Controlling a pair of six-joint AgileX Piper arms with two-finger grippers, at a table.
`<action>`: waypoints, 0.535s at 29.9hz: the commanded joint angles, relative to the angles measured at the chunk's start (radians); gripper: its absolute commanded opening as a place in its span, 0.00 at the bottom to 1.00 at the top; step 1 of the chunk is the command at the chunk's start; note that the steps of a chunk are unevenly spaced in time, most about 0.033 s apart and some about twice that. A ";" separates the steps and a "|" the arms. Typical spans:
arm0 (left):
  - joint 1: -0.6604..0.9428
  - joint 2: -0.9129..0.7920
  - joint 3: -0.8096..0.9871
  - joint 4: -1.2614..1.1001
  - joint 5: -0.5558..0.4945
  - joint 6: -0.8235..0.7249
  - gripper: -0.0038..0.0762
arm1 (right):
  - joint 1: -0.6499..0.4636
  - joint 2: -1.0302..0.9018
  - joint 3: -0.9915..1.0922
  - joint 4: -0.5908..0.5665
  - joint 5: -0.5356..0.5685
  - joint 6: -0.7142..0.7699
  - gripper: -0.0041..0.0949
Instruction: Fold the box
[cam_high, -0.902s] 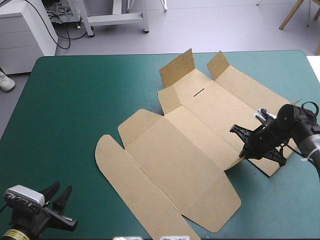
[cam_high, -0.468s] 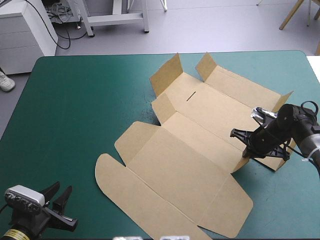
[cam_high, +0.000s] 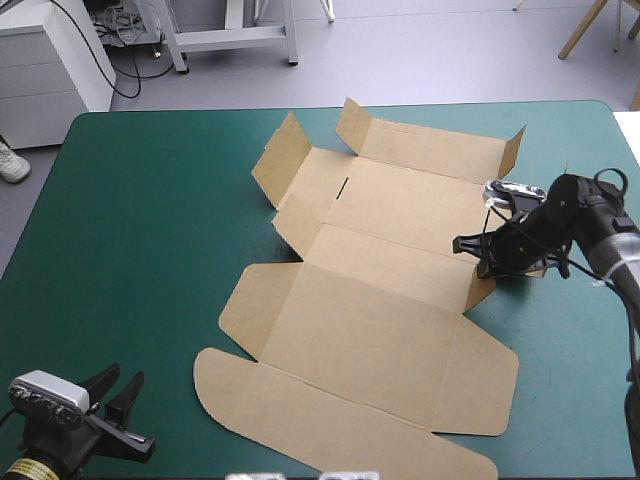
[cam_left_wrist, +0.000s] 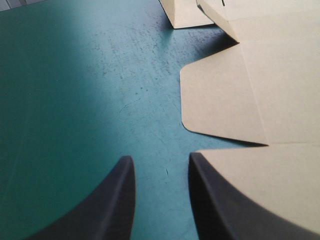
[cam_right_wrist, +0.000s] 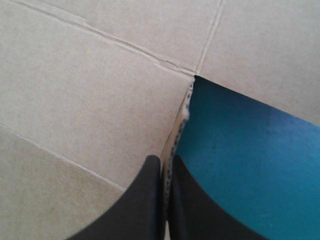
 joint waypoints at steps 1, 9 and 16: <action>-0.006 0.016 -0.023 -0.008 -0.071 0.001 0.36 | 0.055 0.041 -0.091 -0.033 0.014 -0.082 0.04; -0.006 0.016 -0.023 -0.008 -0.071 0.001 0.36 | 0.150 0.165 -0.304 -0.164 -0.003 -0.174 0.04; -0.006 0.016 -0.023 -0.008 -0.071 0.001 0.36 | 0.195 0.226 -0.471 -0.157 -0.008 -0.459 0.04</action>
